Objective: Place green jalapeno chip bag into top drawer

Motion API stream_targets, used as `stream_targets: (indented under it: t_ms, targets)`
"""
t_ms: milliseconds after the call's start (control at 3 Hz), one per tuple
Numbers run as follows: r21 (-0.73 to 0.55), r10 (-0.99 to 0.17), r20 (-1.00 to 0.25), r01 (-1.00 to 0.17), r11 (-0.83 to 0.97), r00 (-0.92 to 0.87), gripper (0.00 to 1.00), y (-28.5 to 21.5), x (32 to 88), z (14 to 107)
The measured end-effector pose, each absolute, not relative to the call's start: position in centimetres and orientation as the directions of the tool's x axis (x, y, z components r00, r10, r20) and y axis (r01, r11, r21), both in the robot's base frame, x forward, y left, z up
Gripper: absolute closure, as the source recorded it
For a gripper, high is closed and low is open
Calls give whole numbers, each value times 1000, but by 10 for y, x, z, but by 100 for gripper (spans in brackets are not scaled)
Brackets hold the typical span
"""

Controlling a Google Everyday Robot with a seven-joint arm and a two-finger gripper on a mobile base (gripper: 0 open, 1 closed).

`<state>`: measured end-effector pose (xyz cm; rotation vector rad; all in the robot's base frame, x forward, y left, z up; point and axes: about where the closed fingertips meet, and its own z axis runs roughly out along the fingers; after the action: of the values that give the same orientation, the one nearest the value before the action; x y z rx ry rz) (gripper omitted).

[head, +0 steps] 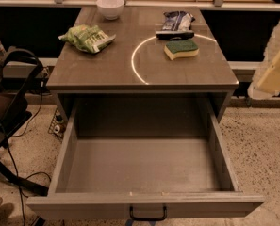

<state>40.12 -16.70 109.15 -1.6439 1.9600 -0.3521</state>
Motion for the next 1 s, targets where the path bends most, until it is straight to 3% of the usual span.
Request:
stream_targets:
  t_ms: [667, 1000]
  targets:
    - [-542, -962, -264, -813, 212, -75, 0, -160, 425, 1101]
    - [-570, -921, -389, -785, 243, -2, 0, -134, 506, 1121]
